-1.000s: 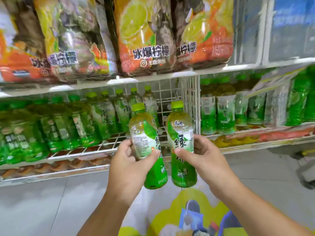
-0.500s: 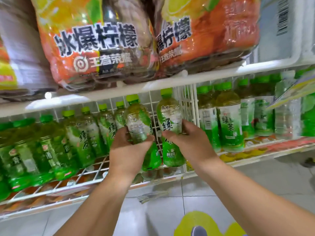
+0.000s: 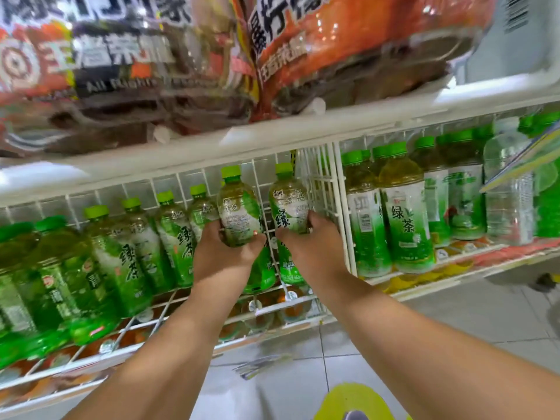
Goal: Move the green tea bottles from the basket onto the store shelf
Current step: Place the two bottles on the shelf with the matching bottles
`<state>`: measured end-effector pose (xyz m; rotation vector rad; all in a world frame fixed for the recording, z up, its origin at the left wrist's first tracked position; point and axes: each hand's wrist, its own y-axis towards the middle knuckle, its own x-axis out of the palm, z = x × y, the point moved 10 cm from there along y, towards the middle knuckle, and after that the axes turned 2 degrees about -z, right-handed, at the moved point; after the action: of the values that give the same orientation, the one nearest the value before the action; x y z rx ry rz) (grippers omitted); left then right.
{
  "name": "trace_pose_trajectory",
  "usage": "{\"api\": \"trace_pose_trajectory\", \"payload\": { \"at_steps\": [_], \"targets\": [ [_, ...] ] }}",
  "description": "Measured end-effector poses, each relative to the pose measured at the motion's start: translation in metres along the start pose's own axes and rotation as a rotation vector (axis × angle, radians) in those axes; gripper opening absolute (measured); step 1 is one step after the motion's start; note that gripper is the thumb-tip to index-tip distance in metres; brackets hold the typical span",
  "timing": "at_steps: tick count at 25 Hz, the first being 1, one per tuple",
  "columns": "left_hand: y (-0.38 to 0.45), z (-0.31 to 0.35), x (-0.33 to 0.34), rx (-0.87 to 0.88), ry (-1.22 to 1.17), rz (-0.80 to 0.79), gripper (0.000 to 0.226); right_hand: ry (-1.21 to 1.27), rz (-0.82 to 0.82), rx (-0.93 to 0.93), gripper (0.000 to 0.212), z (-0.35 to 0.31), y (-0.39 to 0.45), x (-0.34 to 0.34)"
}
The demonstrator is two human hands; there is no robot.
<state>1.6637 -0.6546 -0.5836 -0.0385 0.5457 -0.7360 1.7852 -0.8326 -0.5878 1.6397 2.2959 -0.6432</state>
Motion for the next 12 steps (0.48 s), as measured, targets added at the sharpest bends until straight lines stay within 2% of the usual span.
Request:
{"api": "trace_pose_trajectory", "payload": {
  "at_steps": [2, 5, 12],
  "targets": [
    [-0.002, -0.004, -0.003, -0.015, -0.009, 0.002, 0.047, -0.016, -0.017, 0.019, 0.052, 0.005, 0.005, 0.009],
    [-0.002, -0.010, -0.007, -0.030, 0.000, -0.016, 0.042, -0.099, -0.057, 0.021, 0.042, 0.011, 0.016, 0.027],
    [0.001, -0.022, -0.031, -0.059, -0.044, -0.014, 0.042, -0.085, -0.045, -0.008, 0.036, 0.017, 0.041, 0.056]
  ]
}}
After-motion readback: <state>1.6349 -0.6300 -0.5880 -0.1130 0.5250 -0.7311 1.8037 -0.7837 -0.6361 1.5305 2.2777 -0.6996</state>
